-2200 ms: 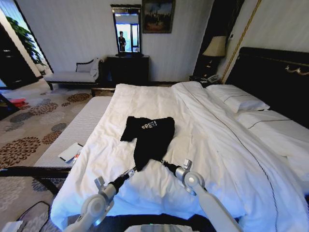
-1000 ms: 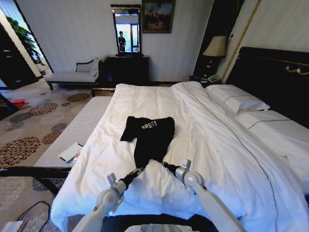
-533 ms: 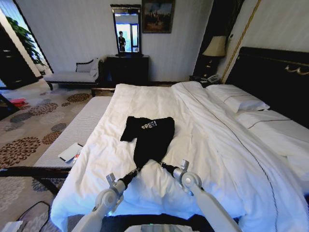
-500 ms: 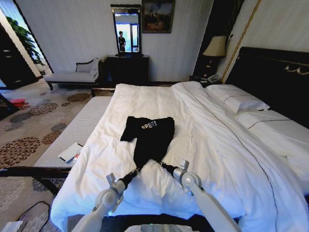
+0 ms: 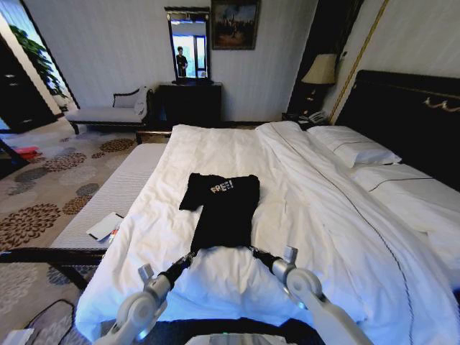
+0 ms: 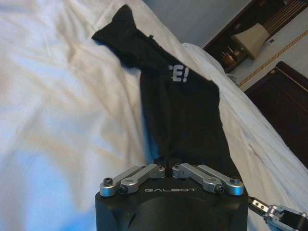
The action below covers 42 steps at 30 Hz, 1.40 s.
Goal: Fold the clothes on the bed.
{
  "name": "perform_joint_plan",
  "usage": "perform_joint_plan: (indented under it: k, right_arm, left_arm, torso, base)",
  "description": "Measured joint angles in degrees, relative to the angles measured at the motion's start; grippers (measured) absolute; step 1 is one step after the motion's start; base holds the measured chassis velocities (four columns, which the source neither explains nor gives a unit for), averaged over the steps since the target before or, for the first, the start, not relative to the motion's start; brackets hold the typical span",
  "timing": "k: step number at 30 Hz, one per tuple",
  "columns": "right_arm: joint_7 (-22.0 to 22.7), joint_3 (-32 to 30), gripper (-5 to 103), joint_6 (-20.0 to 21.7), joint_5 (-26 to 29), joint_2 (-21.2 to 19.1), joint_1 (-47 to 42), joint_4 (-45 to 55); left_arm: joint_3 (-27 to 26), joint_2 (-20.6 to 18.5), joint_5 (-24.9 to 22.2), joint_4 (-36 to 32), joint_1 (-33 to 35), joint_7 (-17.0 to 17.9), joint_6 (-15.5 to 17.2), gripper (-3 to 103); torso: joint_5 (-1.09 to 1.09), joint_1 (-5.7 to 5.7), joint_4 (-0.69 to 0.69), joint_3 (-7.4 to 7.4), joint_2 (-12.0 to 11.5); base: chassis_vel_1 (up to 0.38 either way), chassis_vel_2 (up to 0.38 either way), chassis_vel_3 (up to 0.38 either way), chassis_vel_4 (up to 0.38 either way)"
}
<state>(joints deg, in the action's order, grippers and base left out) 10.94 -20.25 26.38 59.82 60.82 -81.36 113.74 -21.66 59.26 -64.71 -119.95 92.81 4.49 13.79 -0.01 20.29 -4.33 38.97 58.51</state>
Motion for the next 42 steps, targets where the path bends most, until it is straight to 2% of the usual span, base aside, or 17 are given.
perform_joint_plan:
  k: [7, 8, 12, 13, 17, 21, 22, 25, 35, 42]
  right_arm:
    - [-0.47, -6.28, 0, 1.62, -0.59, -0.62, -8.18, 7.82]
    - [-0.47, -6.28, 0, 1.62, -0.59, -0.62, -8.18, 7.82]
    - [-1.07, -7.29, 0, 1.87, -3.68, -0.85, -12.83, 10.9]
    - [-1.07, -7.29, 0, 1.87, -3.68, -0.85, -12.83, 10.9]
    - [-1.71, -7.09, 0, 1.74, -7.93, 0.52, -16.28, 12.51]
    - [-3.16, -7.23, 0, 0.84, -15.08, 3.26, -21.21, 14.34]
    - [-3.35, -7.52, 0, 0.63, -16.32, 3.53, -21.78, 14.5]
    - [-3.43, -8.34, 0, 0.35, -17.69, 3.65, -22.78, 14.59]
    - [-3.81, -10.47, 0, -1.4, -22.97, 3.56, -25.38, 13.87]
    - [-4.08, -9.54, 0, -1.74, -25.86, 5.83, -28.5, 15.62]
  left_arm:
    - [-7.71, -0.79, -0.18, -7.06, 9.78, 0.26, -0.01, 1]
    - [-7.71, -0.79, -0.18, -7.06, 9.78, 0.26, -0.01, 1]
    - [-14.28, -0.36, -0.49, -9.84, 17.1, -0.77, -0.04, 1]
    - [-14.28, -0.36, -0.49, -9.84, 17.1, -0.77, -0.04, 1]
    - [-18.48, 0.42, -0.81, -11.27, 20.97, -1.27, -0.45, 1]
    - [-22.18, 0.29, -1.44, -12.38, 24.14, -1.69, -0.77, 1]
    - [-23.1, 0.3, -1.67, -12.63, 24.95, -1.84, -0.83, 1]
    - [-24.99, 0.36, -1.92, -12.85, 26.35, -2.12, -1.28, 1]
    - [-29.1, 0.54, -2.78, -11.68, 29.6, -2.42, -2.69, 1]
    - [-27.12, 1.34, -0.02, -11.47, 30.68, -2.68, -2.9, 1]
  torso:
    - [0.01, 0.0, 0.0, 0.0, 0.0]
    - [0.01, 0.0, 0.0, 0.0, 0.0]
    - [0.01, 0.0, 0.01, 0.0, 0.0]
    - [0.01, 0.0, 0.01, 0.0, 0.0]
    - [0.01, 0.0, 0.02, 0.0, 0.0]
    - [0.0, 0.01, -0.04, 0.0, 0.0]
    - [0.0, 0.01, -0.02, 0.0, 0.0]
    - [0.0, 0.01, 0.02, 0.0, 0.0]
    - [-0.02, 0.01, 0.0, 0.01, -0.01]
    - [0.01, 0.01, 0.0, 0.0, 0.0]
  base:
    - [0.0, 0.0, 0.0, 0.0]
    - [0.0, 0.0, 0.0, 0.0]
    - [0.0, 0.0, 0.0, 0.0]
    - [0.0, 0.0, 0.0, 0.0]
    - [0.0, 0.0, 0.0, 0.0]
    - [0.0, 0.0, 0.0, 0.0]
    - [0.0, 0.0, 0.0, 0.0]
    - [0.0, 0.0, 0.0, 0.0]
    - [0.0, 0.0, 0.0, 0.0]
    - [0.0, 0.0, 0.0, 0.0]
